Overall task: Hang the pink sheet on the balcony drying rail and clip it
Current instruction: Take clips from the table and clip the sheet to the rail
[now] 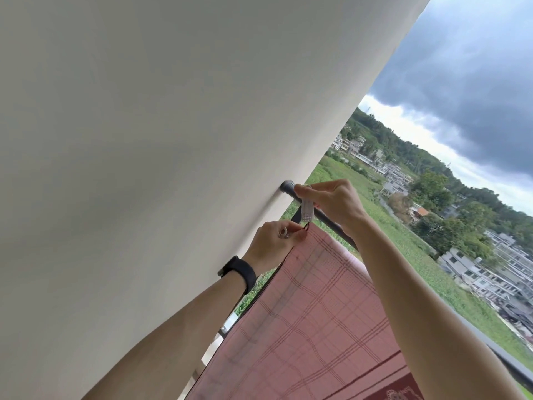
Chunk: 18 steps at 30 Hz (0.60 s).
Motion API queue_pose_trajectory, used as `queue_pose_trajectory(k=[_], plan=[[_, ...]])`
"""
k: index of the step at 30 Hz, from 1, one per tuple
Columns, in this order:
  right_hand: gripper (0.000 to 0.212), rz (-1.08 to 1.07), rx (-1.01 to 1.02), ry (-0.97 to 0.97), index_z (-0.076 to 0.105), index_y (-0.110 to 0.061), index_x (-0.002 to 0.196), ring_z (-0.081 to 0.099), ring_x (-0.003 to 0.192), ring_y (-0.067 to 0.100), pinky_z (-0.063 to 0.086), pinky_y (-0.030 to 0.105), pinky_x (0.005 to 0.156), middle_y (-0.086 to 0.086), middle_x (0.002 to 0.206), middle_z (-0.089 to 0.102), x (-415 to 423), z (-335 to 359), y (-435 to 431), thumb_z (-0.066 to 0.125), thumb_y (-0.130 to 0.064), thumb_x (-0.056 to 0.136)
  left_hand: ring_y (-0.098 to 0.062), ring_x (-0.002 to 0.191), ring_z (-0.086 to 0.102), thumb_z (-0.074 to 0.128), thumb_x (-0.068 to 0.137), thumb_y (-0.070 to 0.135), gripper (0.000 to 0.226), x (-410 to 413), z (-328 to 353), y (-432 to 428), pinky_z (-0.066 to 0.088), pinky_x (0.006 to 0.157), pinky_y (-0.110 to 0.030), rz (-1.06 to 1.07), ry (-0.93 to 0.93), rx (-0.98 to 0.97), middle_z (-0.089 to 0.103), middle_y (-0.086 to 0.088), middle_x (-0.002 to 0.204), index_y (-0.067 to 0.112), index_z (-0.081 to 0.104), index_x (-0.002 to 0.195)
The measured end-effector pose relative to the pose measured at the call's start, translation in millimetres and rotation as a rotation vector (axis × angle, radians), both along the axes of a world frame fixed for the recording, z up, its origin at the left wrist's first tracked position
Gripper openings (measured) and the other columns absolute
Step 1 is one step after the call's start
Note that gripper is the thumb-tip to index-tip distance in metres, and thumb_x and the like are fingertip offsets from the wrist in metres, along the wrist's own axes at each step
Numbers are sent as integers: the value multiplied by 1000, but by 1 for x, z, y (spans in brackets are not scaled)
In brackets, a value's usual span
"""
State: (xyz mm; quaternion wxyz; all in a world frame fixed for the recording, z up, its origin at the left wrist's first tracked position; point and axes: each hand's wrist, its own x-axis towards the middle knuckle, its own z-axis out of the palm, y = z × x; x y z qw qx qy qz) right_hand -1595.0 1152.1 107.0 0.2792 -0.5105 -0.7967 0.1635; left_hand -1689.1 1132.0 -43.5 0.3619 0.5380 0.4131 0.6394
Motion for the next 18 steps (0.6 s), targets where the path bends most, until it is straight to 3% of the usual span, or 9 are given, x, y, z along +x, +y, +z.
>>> queue_pose_trajectory(k=[3, 6, 8, 10, 13, 15, 16, 18], plan=[[30, 24, 12, -134, 80, -26, 93, 60, 61, 13, 42, 11, 43, 2, 82, 76, -5, 3, 0, 77, -51, 76, -3, 89, 65, 69, 89, 42, 9, -1, 0, 1, 51, 83, -26, 31, 36, 5, 73, 15, 88, 35, 73, 90], [21, 71, -2, -349, 79, -32, 88, 57, 74, 8, 40, 15, 55, -10, 87, 70, -6, 5, -2, 77, -49, 77, 4, 68, 54, 67, 90, 41, 11, 0, -1, 2, 41, 66, -21, 54, 62, -6, 64, 23, 69, 31, 73, 87], [9, 123, -6, -560, 75, -41, 81, 49, 76, 2, 34, 17, 60, -25, 83, 53, -4, 6, 0, 75, -50, 79, 0, 58, 45, 67, 90, 41, 14, 0, -1, 2, 35, 59, -20, 58, 58, -3, 54, 21, 58, 29, 74, 88], [17, 164, -55, -668, 67, -43, 67, 42, 64, -5, 32, 19, 60, -30, 75, 34, -4, 6, -1, 73, -53, 80, -1, 62, 50, 67, 89, 43, 11, -2, -2, 1, 41, 63, -21, 24, 8, 12, 61, 19, 66, 34, 74, 89], [38, 154, -125, -675, 57, -31, 56, 44, 43, -9, 36, 23, 64, -31, 50, 42, -3, 6, 2, 72, -57, 79, 3, 73, 62, 69, 90, 37, 10, -1, -2, -5, 47, 69, -14, -12, -54, 9, 72, 15, 85, 33, 74, 98], [38, 119, -119, -690, 64, -30, 78, 48, 48, -12, 35, 21, 62, -31, 53, 51, -3, 6, -2, 71, -66, 74, 1, 56, 55, 68, 91, 33, 18, -2, -2, -11, 43, 57, -16, -21, -132, -38, 71, 9, 85, 23, 70, 106], [57, 107, -82, -694, 67, -24, 99, 51, 60, -11, 38, 20, 63, -28, 68, 58, 0, 2, -2, 69, -73, 69, -3, 50, 49, 66, 92, 33, 22, -4, -4, -14, 40, 52, -19, -29, -199, -88, 70, 4, 84, 18, 67, 108], [92, 64, 127, -671, 55, -19, 134, 58, 97, 4, 48, 27, 83, -12, 112, 64, 11, -13, -8, 65, -79, 66, -9, 48, 45, 59, 94, 35, 29, -11, -18, -22, 39, 50, -22, -75, -377, -209, 68, -4, 87, 11, 62, 110]])
